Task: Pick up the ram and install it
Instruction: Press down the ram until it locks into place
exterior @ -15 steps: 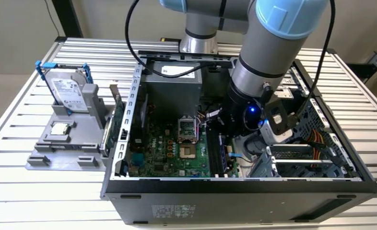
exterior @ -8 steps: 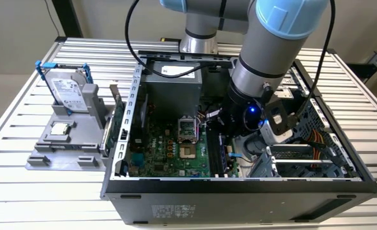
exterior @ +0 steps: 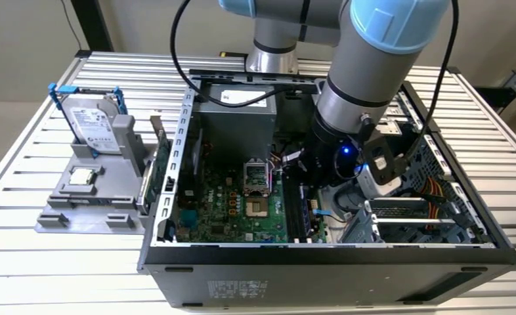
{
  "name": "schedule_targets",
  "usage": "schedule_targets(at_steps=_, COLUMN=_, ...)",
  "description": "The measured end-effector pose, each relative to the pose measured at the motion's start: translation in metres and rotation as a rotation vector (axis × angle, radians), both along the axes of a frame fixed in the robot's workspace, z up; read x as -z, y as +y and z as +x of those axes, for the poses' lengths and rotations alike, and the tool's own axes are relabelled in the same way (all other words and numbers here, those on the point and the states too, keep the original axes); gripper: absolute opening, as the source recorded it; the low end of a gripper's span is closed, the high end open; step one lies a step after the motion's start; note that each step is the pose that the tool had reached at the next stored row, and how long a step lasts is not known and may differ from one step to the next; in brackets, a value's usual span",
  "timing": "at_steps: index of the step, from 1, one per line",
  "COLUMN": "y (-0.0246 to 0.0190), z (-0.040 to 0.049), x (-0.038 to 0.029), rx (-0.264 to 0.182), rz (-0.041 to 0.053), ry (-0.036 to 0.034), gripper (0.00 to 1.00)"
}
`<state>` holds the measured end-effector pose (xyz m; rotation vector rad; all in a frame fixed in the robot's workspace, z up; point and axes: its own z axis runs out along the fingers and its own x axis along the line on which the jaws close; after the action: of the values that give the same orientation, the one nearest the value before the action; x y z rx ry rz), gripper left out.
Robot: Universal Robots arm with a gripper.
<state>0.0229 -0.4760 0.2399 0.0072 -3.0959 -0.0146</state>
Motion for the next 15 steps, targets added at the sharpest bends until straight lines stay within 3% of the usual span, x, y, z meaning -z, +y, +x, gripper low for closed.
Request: schedule_targets(at_steps=15, y=0.0000, z=0.0000, x=0.0000, rx=-0.097, rz=0.0000, ry=0.0000, gripper=0.00)
